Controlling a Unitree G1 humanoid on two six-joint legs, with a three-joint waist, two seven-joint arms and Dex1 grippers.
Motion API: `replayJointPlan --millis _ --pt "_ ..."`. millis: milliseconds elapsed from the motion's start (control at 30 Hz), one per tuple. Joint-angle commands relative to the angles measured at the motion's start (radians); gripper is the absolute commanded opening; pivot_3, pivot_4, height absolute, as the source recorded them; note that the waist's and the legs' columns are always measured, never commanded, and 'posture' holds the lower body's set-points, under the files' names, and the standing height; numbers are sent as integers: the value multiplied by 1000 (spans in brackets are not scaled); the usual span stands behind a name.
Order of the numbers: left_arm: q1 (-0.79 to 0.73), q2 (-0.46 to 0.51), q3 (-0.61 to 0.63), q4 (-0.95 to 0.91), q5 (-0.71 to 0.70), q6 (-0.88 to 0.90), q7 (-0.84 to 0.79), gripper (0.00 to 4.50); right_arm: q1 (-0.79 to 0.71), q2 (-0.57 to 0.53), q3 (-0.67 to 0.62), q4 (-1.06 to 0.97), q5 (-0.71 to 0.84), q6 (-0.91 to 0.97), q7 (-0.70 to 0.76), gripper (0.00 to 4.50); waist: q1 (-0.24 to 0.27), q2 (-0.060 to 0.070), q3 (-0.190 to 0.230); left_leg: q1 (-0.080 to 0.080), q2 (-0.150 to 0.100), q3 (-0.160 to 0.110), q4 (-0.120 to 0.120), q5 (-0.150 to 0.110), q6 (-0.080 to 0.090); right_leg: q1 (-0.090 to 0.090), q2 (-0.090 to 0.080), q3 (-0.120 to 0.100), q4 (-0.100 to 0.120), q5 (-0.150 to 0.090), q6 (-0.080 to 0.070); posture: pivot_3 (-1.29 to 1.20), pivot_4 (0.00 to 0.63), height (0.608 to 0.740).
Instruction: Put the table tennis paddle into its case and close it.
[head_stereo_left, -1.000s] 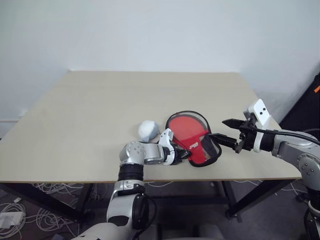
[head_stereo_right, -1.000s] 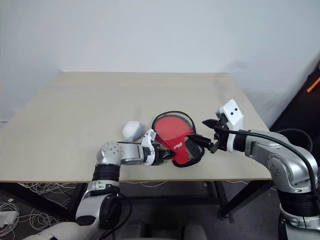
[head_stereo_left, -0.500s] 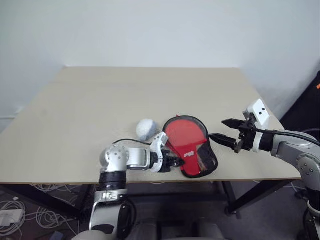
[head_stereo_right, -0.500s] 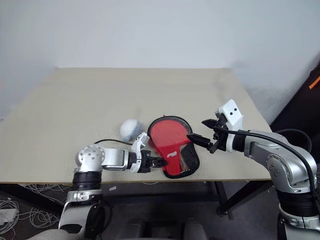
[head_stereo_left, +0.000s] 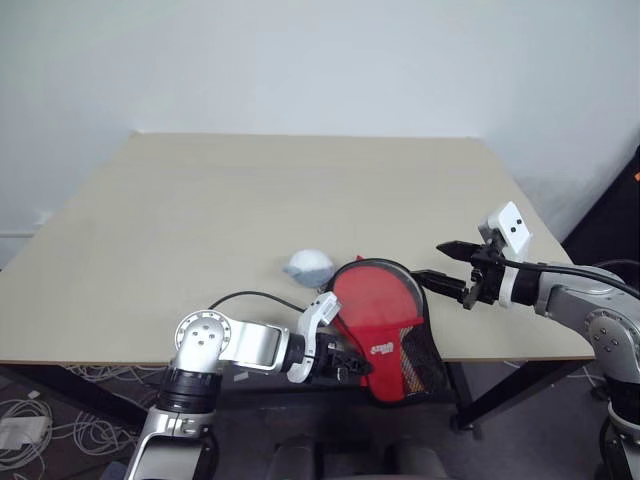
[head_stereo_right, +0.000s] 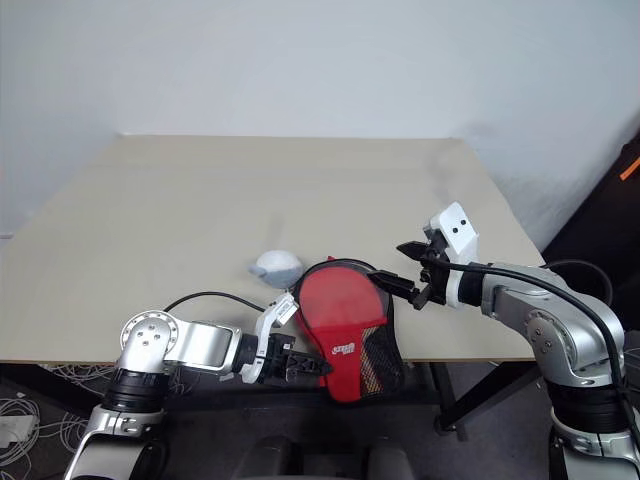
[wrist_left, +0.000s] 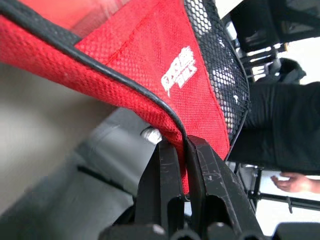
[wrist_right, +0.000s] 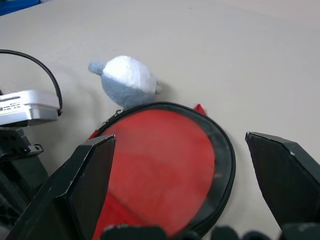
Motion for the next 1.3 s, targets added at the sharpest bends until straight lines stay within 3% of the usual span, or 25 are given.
replayJointPlan --millis 33,233,367,500,800,900,1000,1133,1300 --pt "7 76 -64 -56 -135 -57 36 31 -7 -4 -17 -37 18 1 0 4500 0 0 0 0 0 0 0 0 0 0 0 0 0 0 0 0 0 740" --pt "0 157 -136 -58 -174 -142 49 31 -19 1 -5 -25 10 -2 3 4500 0 0 0 0 0 1 0 -2 -4 0 0 0 0 0 0 0 0 740" --pt "13 171 -148 -86 -64 -150 -20 31 -30 8 12 -14 -1 -13 4 4500 0 0 0 0 0 1 0 -2 -4 -1 0 0 0 0 0 0 0 740" --pt "9 186 -123 -94 -40 -163 -83 1076 -40 12 25 5 -11 -26 10 4500 -1 0 0 0 0 1 0 -2 -4 -1 0 0 0 0 0 0 0 740" --pt "7 355 -56 -193 -104 -183 -160 4305 -67 14 44 41 -18 -49 29 4500 -1 0 0 0 0 1 0 -2 -4 -1 0 0 0 -1 1 0 0 740" --pt "-75 484 13 -330 90 -207 -468 4447 -73 21 53 54 -21 -57 37 4500 0 -2 2 0 0 2 -1 -2 -5 -2 0 0 -1 -1 1 0 0 740" --pt "-141 537 48 -285 251 -326 -697 4447 -95 48 66 72 -23 -64 30 4500 -1 1 2 1 0 3 -1 -2 -5 -3 -1 -1 -1 0 1 0 0 740" --pt "-192 551 12 -155 596 -615 -908 4500 -141 113 64 130 -47 -66 -20 3582 -4 4 3 3 1 4 -4 -2 -6 -2 -1 -1 -1 0 1 0 0 740" --pt "-208 495 12 46 825 -818 -1028 4500 -180 205 87 167 -66 -53 -84 1706 -3 4 3 2 1 4 -7 0 -7 -3 0 0 -1 0 0 0 0 740"
